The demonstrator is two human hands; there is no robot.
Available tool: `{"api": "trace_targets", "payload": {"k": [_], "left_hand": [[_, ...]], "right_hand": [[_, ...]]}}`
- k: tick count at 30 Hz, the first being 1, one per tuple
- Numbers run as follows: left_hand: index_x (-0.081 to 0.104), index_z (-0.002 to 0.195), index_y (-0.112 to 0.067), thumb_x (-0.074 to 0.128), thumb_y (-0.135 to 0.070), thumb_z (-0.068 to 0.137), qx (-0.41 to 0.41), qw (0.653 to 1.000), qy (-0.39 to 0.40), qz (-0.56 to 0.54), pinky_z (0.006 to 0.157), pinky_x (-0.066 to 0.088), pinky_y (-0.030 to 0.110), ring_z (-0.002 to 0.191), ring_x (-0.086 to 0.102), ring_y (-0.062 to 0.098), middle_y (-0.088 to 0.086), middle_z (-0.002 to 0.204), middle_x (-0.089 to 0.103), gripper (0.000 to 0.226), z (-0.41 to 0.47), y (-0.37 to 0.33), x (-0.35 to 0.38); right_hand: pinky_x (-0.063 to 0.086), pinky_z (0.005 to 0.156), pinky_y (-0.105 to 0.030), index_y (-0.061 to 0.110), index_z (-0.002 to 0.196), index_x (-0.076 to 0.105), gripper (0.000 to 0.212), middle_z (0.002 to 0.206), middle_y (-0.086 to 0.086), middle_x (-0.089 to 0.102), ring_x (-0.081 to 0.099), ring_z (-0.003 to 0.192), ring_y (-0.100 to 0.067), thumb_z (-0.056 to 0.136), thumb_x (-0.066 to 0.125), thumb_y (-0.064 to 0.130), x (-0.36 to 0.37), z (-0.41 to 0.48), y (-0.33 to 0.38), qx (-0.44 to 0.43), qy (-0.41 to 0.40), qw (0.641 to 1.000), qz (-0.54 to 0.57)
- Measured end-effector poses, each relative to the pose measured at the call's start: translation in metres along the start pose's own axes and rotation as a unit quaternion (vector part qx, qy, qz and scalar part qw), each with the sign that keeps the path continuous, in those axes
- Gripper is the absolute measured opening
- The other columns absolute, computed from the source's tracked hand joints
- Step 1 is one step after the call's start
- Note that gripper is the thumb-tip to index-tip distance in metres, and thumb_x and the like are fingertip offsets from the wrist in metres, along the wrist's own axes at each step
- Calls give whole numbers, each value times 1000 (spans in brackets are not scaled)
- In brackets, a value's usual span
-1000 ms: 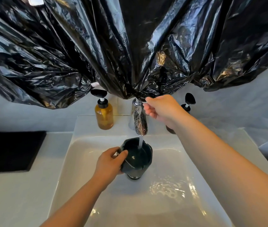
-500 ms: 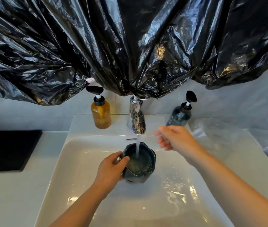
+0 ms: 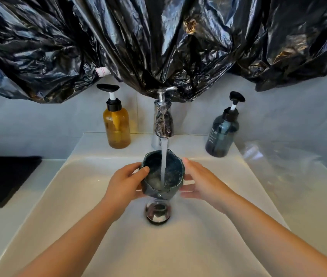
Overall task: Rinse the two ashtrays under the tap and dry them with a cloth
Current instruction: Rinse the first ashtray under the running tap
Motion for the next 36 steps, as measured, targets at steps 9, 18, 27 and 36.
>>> {"api": "trace_targets", "payload": {"k": [9, 18, 27, 36], "left_hand": [[61, 110, -15, 58, -23, 94, 69, 997, -26, -2, 73, 59, 38, 91, 70, 30, 13, 102, 70, 17, 1, 5, -9], [63, 106, -22, 65, -36, 88, 138, 983, -69, 98, 72, 52, 29, 94, 60, 19, 5, 106, 64, 23, 3, -5, -13], [64, 113, -20, 71, -38, 81, 155, 981, -68, 95, 88, 54, 39, 97, 62, 20, 4, 105, 66, 37, 2, -14, -12], [68, 97, -22, 68, -43, 83, 139, 985, -31, 101, 93, 53, 45, 100, 62, 24, 4, 104, 68, 26, -1, -13, -7]], "right_hand": [[59, 79, -34, 16, 119, 55, 41, 110, -17, 61, 70, 85, -29, 102, 32, 45, 18, 10, -9, -57, 39, 996, 48], [55, 92, -43, 20, 123, 57, 56, 117, -16, 63, 66, 103, -33, 92, 40, 63, 16, 15, -24, -69, 71, 995, -2], [55, 92, -42, 23, 128, 55, 48, 123, -6, 64, 64, 109, -24, 94, 45, 55, 10, 15, -16, -129, 80, 988, -20], [54, 92, -44, 13, 126, 58, 41, 123, -14, 65, 65, 106, -34, 99, 43, 40, 25, 13, -16, -136, 155, 976, 68]]}}
Point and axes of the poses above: each hand's wrist, its own z-axis towards the middle knuckle, its own x-axis out of the palm, y = z × x, the point moved 4 cm from there along z, towards the middle knuckle
